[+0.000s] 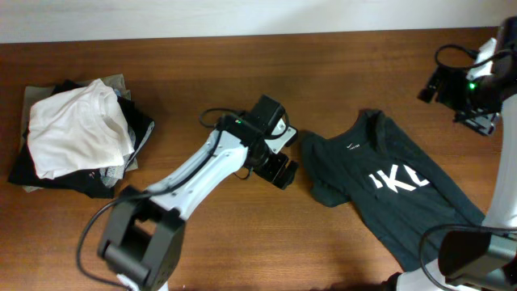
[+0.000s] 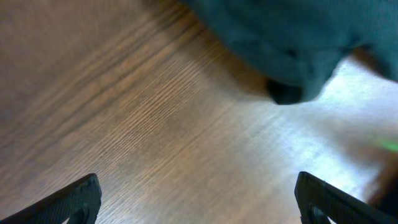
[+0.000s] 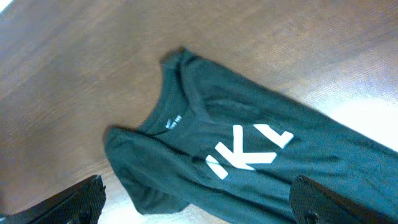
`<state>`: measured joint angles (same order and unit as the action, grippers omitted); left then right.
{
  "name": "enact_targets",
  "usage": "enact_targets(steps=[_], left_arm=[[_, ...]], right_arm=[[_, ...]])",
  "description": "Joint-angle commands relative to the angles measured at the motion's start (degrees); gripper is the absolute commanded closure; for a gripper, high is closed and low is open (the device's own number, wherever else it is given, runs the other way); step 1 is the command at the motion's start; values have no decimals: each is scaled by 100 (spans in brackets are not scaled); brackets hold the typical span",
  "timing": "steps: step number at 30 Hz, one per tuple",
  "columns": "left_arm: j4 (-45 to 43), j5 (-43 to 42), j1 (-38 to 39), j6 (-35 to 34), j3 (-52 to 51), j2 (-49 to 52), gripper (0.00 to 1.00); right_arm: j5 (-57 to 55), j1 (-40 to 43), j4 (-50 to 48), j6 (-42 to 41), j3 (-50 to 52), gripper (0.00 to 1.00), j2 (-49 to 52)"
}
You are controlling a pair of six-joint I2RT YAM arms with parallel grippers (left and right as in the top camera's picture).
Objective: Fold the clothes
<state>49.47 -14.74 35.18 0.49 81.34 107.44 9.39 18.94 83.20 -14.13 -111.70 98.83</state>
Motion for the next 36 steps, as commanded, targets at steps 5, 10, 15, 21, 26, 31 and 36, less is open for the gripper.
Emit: enact_targets(steps=[5,10,15,21,26,31,36], left_arm=[[-1147,-1808,175,-487,59,966,2],[-1792,-1443,540,-885,57,1156,22],[-1952,-1370,706,-1008,57,1545,57],[-1727,-1165,566,-1005,131,1532,91],[1198,1298,-629,-251,1513,1456,99],[2820,1867,-1757,-210,2312,1425,99],[3685,1860,-1963,-216,2312,1379,99]], right_arm=[[33,396,46,22,-59,1,295],[31,396,42,20,-59,1,295],[31,396,42,22,-59,1,295],[-101,396,35,22,-59,1,295],[-68,232,-302,96,223,0,297],[55,-710,-2000,450,2015,8,323],[236,-1746,-4555,916,4050,11,378]])
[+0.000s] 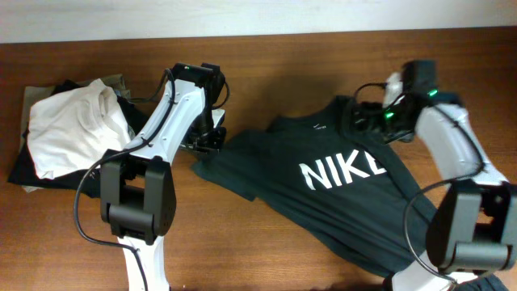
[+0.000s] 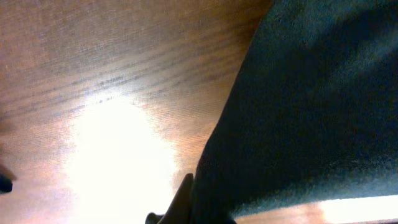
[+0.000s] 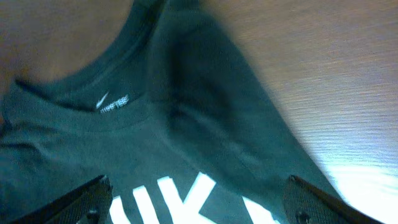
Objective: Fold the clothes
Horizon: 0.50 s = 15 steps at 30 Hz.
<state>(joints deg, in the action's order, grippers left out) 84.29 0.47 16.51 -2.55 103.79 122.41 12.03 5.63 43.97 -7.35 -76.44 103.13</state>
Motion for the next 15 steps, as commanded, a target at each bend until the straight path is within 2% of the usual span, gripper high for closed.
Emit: enact_targets(steps=[1,3,7,8,9,10,13,15], left_arm=[[289,337,-98,83,68,-138,99],[293,168,-153,85,68,-249,100],[-151,-332,-361,90,68,-546,100],[-247,-415,-409,90,68,-586,99],[-284,-413,-459,90,68,-597,100],[-284,-413,-522,87,68,-597,100],[-245,-415,-763,85,68,-597,100],[-216,-417,-857,87,68,-597,99]], right_arm=[[-481,-586,-1043,74,758,15,-52],[-1287,-776,-1523,-151,1001,17,11],[-1600,-787,-1853,-149,1001,31,505],[-1875,-785,-1873,-149,988,64,605],[-2072,-772,-1882,-146,896,89,562],[-2269,-741,-1799,-144,695,96,507],[-2428,-254,-1325,-105,-1005,96,431],[-2323,87,-1628,-101,-1947,96,433]])
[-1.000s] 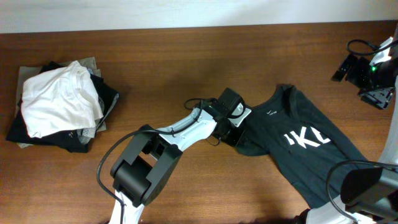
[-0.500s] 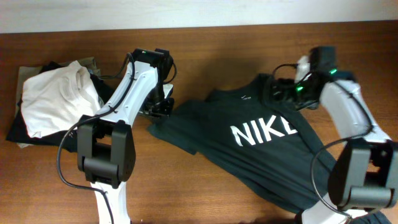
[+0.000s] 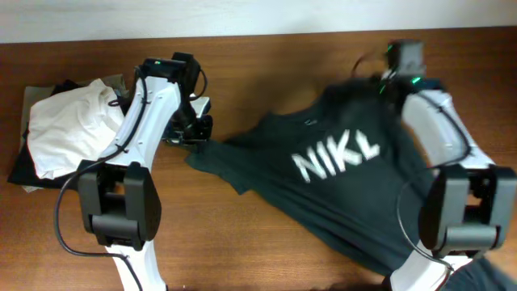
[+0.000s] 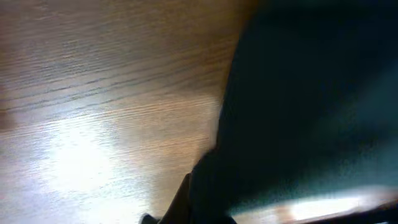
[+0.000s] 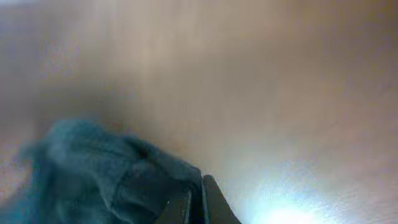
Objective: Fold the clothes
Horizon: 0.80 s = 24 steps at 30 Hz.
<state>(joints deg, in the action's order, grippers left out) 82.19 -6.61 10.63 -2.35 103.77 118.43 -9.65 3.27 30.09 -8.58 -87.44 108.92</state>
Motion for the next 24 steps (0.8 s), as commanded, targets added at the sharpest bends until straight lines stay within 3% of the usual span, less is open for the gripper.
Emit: enact_targets(steps=[1,2,3,8,11,13,16,19,24], left_arm=[[-11,291,-271,68,70,-199,100],[-9,291,-271,68,70,-199,99],[-9,291,-271,66,70,-199,100],[-13,299,-267,70,70,-199,90],[-4,337,-267,72,70,-227,90],[42,293,-260,74,90,-501,84],[378,275,-216,468,466,-1104,75],[400,221,-216,487,601,-1821,60],[271,-184,-214,505,599,-2057,55]], right_arm=[[269,479,-476,20,-1056,84,-146],[608,579,-544,15,-1088,20,-146],[822,640,-483,15,-1088,1,-146],[922,699,1832,17,-1088,1,-173],[1165,699,3108,-306,-1064,1,-173],[1292,706,3877,-616,-951,1,-157],[1613,979,4120,-774,-684,1,-153],[1611,1921,4225,-1095,-435,2,-153],[1539,3464,3519,-1185,581,13,-153]])
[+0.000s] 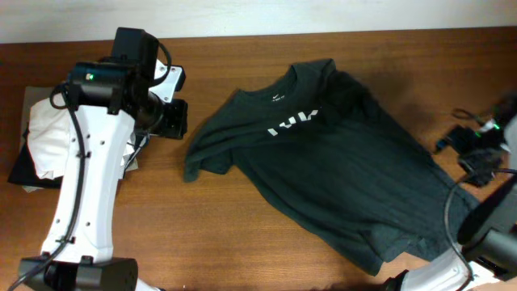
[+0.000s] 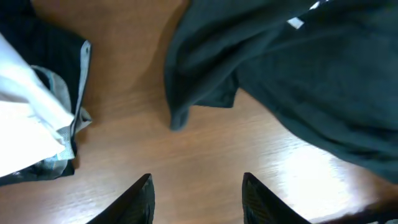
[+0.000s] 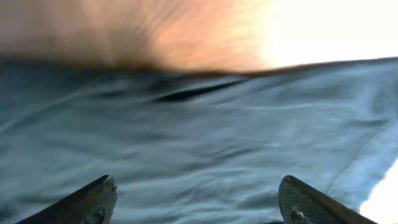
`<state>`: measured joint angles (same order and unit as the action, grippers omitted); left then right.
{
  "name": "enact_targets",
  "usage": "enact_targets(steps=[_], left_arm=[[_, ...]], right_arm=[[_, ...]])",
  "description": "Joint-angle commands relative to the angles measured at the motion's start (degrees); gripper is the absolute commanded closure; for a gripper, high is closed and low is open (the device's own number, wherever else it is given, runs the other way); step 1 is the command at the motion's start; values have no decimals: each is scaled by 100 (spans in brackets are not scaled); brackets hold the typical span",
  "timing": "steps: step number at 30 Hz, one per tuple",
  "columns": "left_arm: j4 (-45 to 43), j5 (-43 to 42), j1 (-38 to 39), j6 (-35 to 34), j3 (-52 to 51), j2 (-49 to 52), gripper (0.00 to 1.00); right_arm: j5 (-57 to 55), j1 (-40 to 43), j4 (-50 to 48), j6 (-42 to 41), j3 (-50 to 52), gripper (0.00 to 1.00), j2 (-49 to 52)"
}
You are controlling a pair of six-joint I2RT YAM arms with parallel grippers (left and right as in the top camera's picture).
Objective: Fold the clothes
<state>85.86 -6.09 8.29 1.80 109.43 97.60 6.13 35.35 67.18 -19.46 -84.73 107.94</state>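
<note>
A dark green T-shirt (image 1: 339, 178) lies spread across the middle and right of the table, collar (image 1: 292, 81) toward the far edge. Only a strip of its white lettering (image 1: 292, 121) shows under a fold. My left gripper (image 1: 172, 120) hovers open just left of the shirt's left sleeve (image 1: 198, 158). In the left wrist view the left gripper (image 2: 198, 198) holds nothing and the sleeve (image 2: 199, 81) lies ahead of it. My right gripper (image 1: 472, 153) is at the shirt's right edge. It (image 3: 198, 199) is open above the green cloth (image 3: 199, 137).
A pile of clothes with a white garment (image 1: 48, 137) on top sits at the far left of the wooden table (image 1: 202, 234). Its edge (image 2: 37, 124) shows at the left of the left wrist view. The shirt's hem (image 1: 388, 242) reaches toward the front right.
Both grippers were shut on the shirt, holding its upper part up. Now both are open, the shirt lies on the table, and my right gripper is at the far right.
The shirt lay bunched at the right, both grippers open and apart from it. Then my left gripper was shut on the left sleeve with the shirt further left, the right open over the collar. Then both were shut on it. Now it is let go, lying spread.
</note>
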Motion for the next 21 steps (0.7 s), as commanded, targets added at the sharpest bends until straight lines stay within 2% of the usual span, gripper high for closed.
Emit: enact_targets(steps=[1,5,8,10,12,15,17,19,20,21], left_arm=[[-168,-256,37,92,33,26,54],[-273,-317,267,92,33,26,50],[-365,-315,411,90,33,26,47],[-378,-317,409,90,33,26,46],[-422,-317,409,90,33,26,46],[-490,-317,409,90,33,26,46],[-573,-317,409,90,33,26,46],[-643,-317,409,87,33,26,46],[-680,-317,409,85,33,26,46],[-699,-317,409,87,33,26,46]], right_arm=[[-149,367,-525,-96,573,13,-52],[-205,400,-1547,-101,1537,14,-44],[-210,400,-1950,-210,1744,33,4],[-293,400,-2249,-208,1744,53,15],[-691,400,-2524,-225,1742,96,15],[-262,400,-3274,-354,1386,96,15],[363,400,-3864,-352,282,96,15],[861,400,-4411,-337,-326,96,15],[931,400,-4439,-339,-645,89,15],[933,407,-4280,-334,-892,22,15]])
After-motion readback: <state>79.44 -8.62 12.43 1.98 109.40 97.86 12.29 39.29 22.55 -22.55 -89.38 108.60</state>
